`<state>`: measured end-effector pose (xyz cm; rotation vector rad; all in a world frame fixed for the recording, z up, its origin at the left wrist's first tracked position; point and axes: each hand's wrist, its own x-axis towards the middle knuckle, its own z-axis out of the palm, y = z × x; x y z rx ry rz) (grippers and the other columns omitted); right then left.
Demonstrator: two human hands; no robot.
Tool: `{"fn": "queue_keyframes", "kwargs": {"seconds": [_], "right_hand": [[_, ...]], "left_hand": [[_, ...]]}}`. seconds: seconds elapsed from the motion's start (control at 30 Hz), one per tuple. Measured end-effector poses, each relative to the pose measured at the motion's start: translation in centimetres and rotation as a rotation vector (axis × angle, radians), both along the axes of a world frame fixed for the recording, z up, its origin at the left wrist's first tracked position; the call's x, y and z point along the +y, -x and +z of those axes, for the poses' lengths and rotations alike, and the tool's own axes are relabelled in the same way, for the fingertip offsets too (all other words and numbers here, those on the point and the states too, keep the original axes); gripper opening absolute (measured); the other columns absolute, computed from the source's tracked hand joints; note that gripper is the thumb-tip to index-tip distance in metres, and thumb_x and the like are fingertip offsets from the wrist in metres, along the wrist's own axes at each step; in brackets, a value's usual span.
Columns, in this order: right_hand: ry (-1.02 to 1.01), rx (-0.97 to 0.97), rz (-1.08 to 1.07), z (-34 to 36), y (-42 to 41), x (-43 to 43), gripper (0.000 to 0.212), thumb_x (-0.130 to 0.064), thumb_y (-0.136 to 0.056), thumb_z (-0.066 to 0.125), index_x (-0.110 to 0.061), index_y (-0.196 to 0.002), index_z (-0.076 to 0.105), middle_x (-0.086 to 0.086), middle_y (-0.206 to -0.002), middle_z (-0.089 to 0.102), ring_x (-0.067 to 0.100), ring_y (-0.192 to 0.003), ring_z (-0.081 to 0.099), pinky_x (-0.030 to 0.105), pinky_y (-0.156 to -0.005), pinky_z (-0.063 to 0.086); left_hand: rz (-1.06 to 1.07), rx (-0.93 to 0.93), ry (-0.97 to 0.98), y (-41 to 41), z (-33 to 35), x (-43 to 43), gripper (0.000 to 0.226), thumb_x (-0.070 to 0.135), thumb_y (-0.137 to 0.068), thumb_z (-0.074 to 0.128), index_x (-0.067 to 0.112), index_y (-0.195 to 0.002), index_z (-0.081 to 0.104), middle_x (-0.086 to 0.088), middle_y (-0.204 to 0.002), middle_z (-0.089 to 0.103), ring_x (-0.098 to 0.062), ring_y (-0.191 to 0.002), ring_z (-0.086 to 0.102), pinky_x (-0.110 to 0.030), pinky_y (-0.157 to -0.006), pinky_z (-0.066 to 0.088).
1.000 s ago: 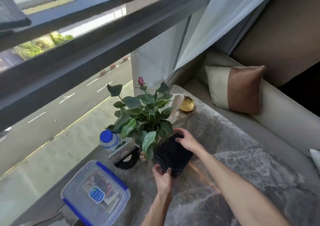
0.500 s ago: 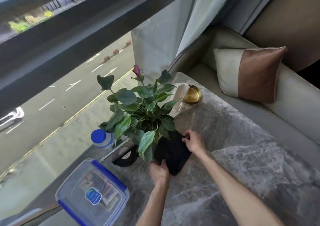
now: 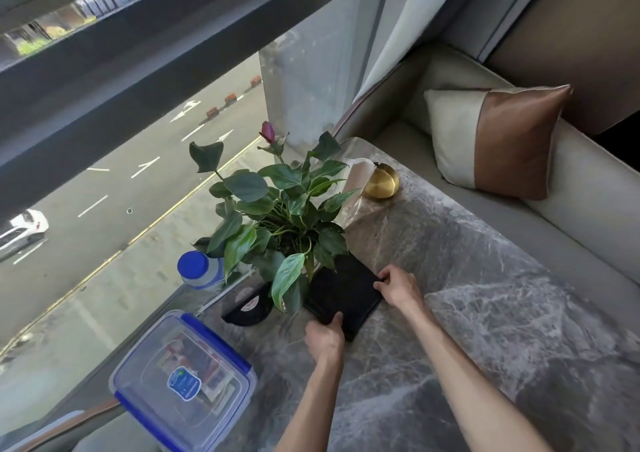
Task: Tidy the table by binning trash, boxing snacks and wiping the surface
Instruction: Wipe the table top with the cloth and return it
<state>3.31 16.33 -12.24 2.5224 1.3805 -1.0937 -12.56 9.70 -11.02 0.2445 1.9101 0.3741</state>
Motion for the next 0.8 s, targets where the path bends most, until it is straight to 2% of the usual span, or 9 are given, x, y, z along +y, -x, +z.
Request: {"fn": "queue_keyframes", "kwargs": {"seconds": [0.23, 0.37, 0.47, 0.53, 0.57, 0.63, 0.7, 0.8], "right_hand": [[0.039, 0.136, -0.095, 0.1, -1.5, 0.0, 0.012, -0.025, -0.089, 0.066, -0.015, -0.095, 0.066, 0.011, -0.107, 0.069, 0.028, -0.104, 0.063, 0.034, -0.091, 0.049], [0.044, 0.081, -0.074, -0.4, -1.2, -0.7, 0.012, -0.027, -0.092, 0.062, -0.017, -0.097, 0.064, 0.009, -0.109, 0.068, 0.028, -0.105, 0.062, 0.038, -0.093, 0.050], [-0.006, 0.011, -0.060, -0.7, -0.6, -1.2, 0.009, -0.027, -0.094, 0.058, -0.019, -0.095, 0.063, 0.005, -0.108, 0.067, 0.027, -0.104, 0.062, 0.033, -0.082, 0.047], [-0.035, -0.040, -0.038, -0.7, -0.3, -1.4, 0.010, -0.027, -0.094, 0.057, -0.019, -0.096, 0.063, 0.005, -0.109, 0.065, 0.027, -0.104, 0.061, 0.031, -0.076, 0.043], [-0.054, -0.050, -0.034, -0.7, -0.2, -1.4, 0.010, -0.027, -0.094, 0.058, -0.019, -0.097, 0.063, 0.005, -0.110, 0.064, 0.027, -0.105, 0.061, 0.031, -0.076, 0.043], [-0.115, -0.037, -0.042, -0.5, 0.1, -1.2, 0.012, -0.026, -0.092, 0.060, -0.018, -0.099, 0.064, 0.007, -0.110, 0.063, 0.028, -0.106, 0.060, 0.034, -0.082, 0.047], [-0.186, 0.007, -0.044, -0.2, 0.4, -0.5, 0.016, -0.028, -0.091, 0.061, -0.016, -0.100, 0.066, 0.009, -0.108, 0.064, 0.029, -0.106, 0.059, 0.038, -0.092, 0.048], [-0.236, 0.074, -0.015, 0.4, 1.3, 1.5, 0.023, -0.030, -0.090, 0.063, -0.012, -0.103, 0.068, 0.011, -0.108, 0.066, 0.030, -0.107, 0.059, 0.040, -0.097, 0.047]], "left_hand": [[0.018, -0.050, 0.008, 0.7, -0.1, 0.2, 0.029, 0.021, -0.082, 0.068, -0.001, -0.101, 0.068, -0.019, -0.102, 0.071, -0.036, -0.098, 0.066, -0.045, -0.089, 0.056], [-0.006, -0.091, 0.027, 0.9, 0.0, -0.2, 0.029, 0.021, -0.083, 0.066, -0.007, -0.093, 0.066, -0.027, -0.097, 0.069, -0.040, -0.090, 0.067, -0.037, -0.069, 0.049], [-0.056, -0.093, 0.006, 0.8, -0.2, -0.4, 0.024, 0.018, -0.083, 0.065, -0.006, -0.085, 0.063, -0.030, -0.092, 0.069, -0.033, -0.075, 0.061, -0.035, -0.065, 0.044], [-0.096, -0.078, 0.013, 0.8, -0.3, -0.3, 0.027, 0.021, -0.085, 0.065, -0.006, -0.088, 0.063, -0.031, -0.096, 0.069, -0.035, -0.079, 0.065, -0.038, -0.069, 0.051], [-0.120, -0.072, 0.024, 0.9, -0.3, -0.3, 0.033, 0.025, -0.086, 0.065, -0.007, -0.093, 0.063, -0.030, -0.099, 0.069, -0.038, -0.086, 0.067, -0.042, -0.076, 0.055], [-0.205, -0.036, 0.045, 1.2, 0.1, -0.3, 0.047, 0.039, -0.090, 0.058, -0.005, -0.102, 0.063, -0.027, -0.102, 0.070, -0.041, -0.095, 0.068, -0.048, -0.088, 0.056], [-0.350, 0.066, 0.044, 1.6, 0.6, -0.2, 0.055, 0.050, -0.093, 0.048, -0.001, -0.105, 0.063, -0.021, -0.105, 0.070, -0.038, -0.098, 0.067, -0.046, -0.090, 0.055], [-0.450, 0.195, -0.018, 1.6, 1.2, 0.2, 0.050, 0.047, -0.095, 0.044, 0.002, -0.114, 0.054, -0.019, -0.111, 0.066, -0.037, -0.104, 0.064, -0.044, -0.089, 0.053]]}}
